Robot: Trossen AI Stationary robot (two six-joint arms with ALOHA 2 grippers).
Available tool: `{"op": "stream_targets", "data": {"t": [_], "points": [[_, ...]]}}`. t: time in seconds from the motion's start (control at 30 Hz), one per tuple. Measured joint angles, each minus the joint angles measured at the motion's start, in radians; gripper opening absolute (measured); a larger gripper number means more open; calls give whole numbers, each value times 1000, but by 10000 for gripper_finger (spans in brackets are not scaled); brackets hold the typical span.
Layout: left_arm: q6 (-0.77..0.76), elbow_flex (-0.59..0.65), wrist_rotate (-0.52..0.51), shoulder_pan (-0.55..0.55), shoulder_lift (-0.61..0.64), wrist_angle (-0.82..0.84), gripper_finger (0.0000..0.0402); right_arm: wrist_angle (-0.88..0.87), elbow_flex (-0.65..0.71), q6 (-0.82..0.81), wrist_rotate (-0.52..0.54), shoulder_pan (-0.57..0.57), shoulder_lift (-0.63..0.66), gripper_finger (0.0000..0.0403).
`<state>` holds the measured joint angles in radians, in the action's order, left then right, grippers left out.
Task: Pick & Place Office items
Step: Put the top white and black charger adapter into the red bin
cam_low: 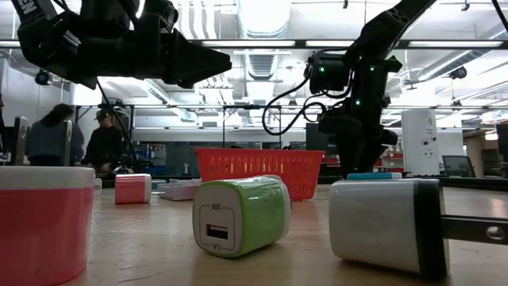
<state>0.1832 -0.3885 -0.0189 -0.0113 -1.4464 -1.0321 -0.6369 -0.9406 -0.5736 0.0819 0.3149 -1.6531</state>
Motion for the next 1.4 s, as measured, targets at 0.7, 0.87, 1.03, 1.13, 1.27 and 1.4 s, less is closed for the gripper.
{"op": "stream_targets", "data": {"t": [0.7, 0.87, 1.03, 1.13, 1.27, 1.4], "points": [[0, 0, 0, 0, 0, 0, 186, 23, 12, 9, -29, 0, 0, 228], [0, 0, 0, 0, 0, 0, 186, 24, 12, 9, -29, 0, 0, 228], [0, 0, 0, 1, 0, 1, 186, 24, 13, 9, -29, 0, 0, 228], [0, 0, 0, 1, 0, 1, 186, 25, 17, 13, -29, 0, 0, 225], [1, 0, 0, 0, 0, 1, 186, 30, 34, 16, -29, 0, 0, 215], [0, 0, 0, 0, 0, 1, 186, 68, 63, 16, -28, 0, 0, 194]]}}
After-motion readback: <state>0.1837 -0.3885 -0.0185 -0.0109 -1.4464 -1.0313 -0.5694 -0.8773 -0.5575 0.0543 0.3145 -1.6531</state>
